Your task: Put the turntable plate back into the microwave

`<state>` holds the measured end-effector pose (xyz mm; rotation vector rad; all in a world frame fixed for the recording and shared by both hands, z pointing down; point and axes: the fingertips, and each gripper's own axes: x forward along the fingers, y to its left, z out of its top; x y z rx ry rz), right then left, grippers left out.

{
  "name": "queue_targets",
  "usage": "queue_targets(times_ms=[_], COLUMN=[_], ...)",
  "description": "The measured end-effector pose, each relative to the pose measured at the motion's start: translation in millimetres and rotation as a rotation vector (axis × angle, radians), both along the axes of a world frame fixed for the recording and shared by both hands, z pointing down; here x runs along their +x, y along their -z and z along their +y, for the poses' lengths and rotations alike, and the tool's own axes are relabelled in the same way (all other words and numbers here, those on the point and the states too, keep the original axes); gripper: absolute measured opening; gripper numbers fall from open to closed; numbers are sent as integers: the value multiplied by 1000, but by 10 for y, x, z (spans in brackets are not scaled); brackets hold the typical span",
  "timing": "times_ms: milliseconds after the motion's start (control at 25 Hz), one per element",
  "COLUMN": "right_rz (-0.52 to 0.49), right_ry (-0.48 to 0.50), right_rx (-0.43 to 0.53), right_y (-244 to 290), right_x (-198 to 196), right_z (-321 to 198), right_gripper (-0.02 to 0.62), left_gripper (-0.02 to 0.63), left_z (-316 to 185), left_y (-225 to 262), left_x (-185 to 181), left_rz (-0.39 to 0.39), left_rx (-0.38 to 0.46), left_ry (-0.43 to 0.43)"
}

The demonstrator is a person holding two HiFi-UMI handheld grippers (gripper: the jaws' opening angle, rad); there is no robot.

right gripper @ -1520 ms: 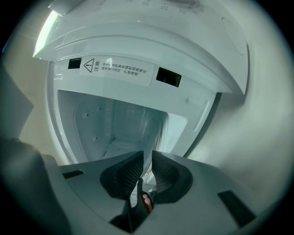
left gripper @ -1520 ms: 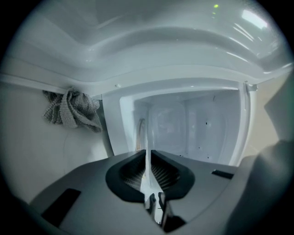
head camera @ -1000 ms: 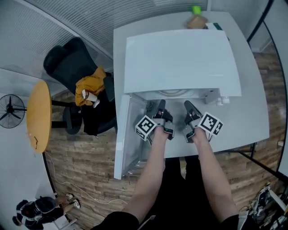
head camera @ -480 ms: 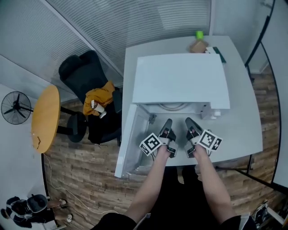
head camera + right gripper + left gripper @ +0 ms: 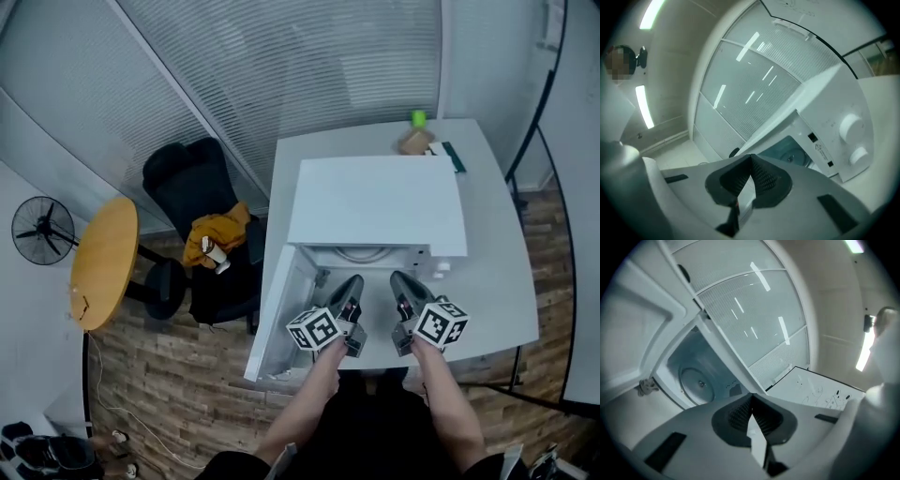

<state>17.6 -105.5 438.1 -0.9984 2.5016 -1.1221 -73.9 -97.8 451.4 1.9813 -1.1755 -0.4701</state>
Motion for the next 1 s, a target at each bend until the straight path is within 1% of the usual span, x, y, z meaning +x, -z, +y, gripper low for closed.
queue_targets(times_ms=[160, 240, 320, 440, 600, 720, 840, 1000], right_rz=[157, 218, 256, 305, 364, 384, 383, 385], right_ry=[11, 14, 16, 20, 25, 24, 20, 13], right_rx=[141, 197, 236, 293, 367, 404, 419, 432], right_y=[334, 463, 564, 709, 894, 1008, 1075, 1098], right_x=[66, 77, 71, 60, 69, 76, 96, 108], right_z=[44, 52, 70, 93, 114, 103, 116, 129], right_gripper=[8, 8, 9, 9, 9, 9, 9, 9], left_gripper=[-3, -3, -3, -3, -3, -3, -3, -2], left_z=[66, 75, 87, 99, 92, 62, 61, 55], left_y=[354, 504, 623, 768, 915, 1008, 1058, 1075], left_x=[68, 102, 121, 135, 137, 110, 99, 94], left_rz=[-156, -230, -293, -366, -438, -478, -497, -496], left_rx=[85, 122, 152, 190, 228, 251, 262, 267], left_ry=[-53, -75, -95, -116, -139, -148, -154, -155])
